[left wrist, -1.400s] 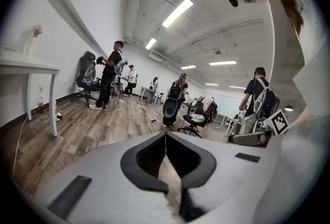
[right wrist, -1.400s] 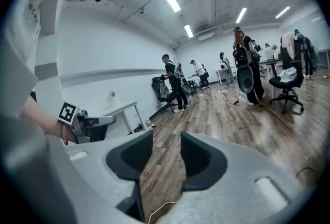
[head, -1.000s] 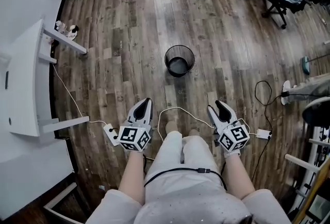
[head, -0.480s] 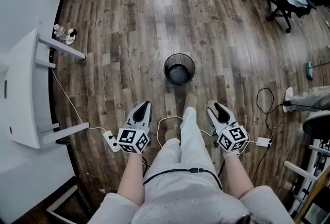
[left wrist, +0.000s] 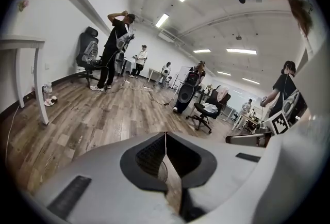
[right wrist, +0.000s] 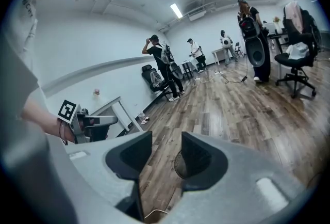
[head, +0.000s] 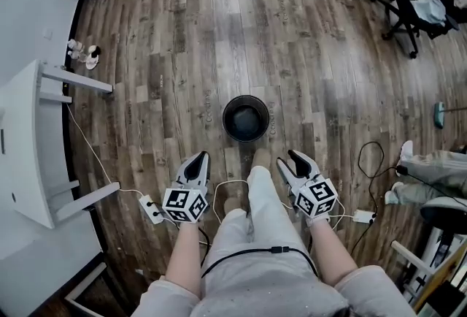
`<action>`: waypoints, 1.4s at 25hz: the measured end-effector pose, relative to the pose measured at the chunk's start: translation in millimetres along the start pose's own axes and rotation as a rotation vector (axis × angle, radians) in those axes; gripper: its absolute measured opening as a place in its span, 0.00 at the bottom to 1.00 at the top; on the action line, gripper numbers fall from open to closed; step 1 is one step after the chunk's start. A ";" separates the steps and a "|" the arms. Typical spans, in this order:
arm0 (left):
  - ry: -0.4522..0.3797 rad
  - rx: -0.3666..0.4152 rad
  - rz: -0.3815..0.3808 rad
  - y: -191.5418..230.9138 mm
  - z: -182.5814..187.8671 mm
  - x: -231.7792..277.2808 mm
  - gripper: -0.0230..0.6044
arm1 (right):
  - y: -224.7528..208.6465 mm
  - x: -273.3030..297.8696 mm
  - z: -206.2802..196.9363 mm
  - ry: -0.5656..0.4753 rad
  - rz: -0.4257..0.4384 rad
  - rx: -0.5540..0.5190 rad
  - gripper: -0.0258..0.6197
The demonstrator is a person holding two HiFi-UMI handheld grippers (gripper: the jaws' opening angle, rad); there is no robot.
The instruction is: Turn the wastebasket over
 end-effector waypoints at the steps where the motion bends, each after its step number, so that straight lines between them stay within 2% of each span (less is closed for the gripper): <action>1: 0.012 -0.008 0.004 0.4 0.5 11.2 0.04 | -5.7 7.6 3.2 0.011 0.012 -0.003 0.30; 3: 0.041 -0.020 0.008 0.1 -1.8 33.8 0.07 | -17.4 23.2 5.2 0.040 0.036 -0.017 0.30; 6: 0.071 -0.020 0.006 0.7 -6.2 68.1 0.17 | -36.3 48.6 5.0 0.068 0.067 -0.031 0.31; 13: 0.114 -0.049 0.029 18.0 -23.8 119.5 0.20 | -81.4 89.6 -16.5 0.096 0.053 0.051 0.31; 17: 0.156 -0.057 0.053 35.0 -43.1 137.2 0.20 | -108.8 101.9 -41.6 0.108 -0.009 0.146 0.31; 21: 0.188 -0.071 0.076 65.7 -66.5 156.3 0.20 | -132.7 116.0 -63.2 0.082 -0.107 0.247 0.31; 24: 0.220 -0.094 0.089 83.9 -87.2 174.6 0.20 | -143.2 123.1 -77.9 0.078 -0.147 0.290 0.31; 31: 0.334 -0.045 0.014 118.5 -118.7 221.1 0.20 | -158.2 151.5 -115.2 0.097 -0.221 0.352 0.31; 33: 0.364 -0.033 -0.002 130.8 -125.0 232.0 0.20 | -170.0 155.9 -125.3 0.065 -0.284 0.431 0.31; 35: 0.367 -0.035 -0.010 140.8 -125.6 243.0 0.20 | -186.5 156.4 -131.1 -0.010 -0.361 0.563 0.31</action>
Point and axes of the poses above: the fingertips, and each gripper's own axes: x forward along the fingers, y to its left, z out of its top, the point moved 1 cm from there along -x, backward along the fingers, and after that the axes turned 7 degrees about y, right-handed, at the moved point
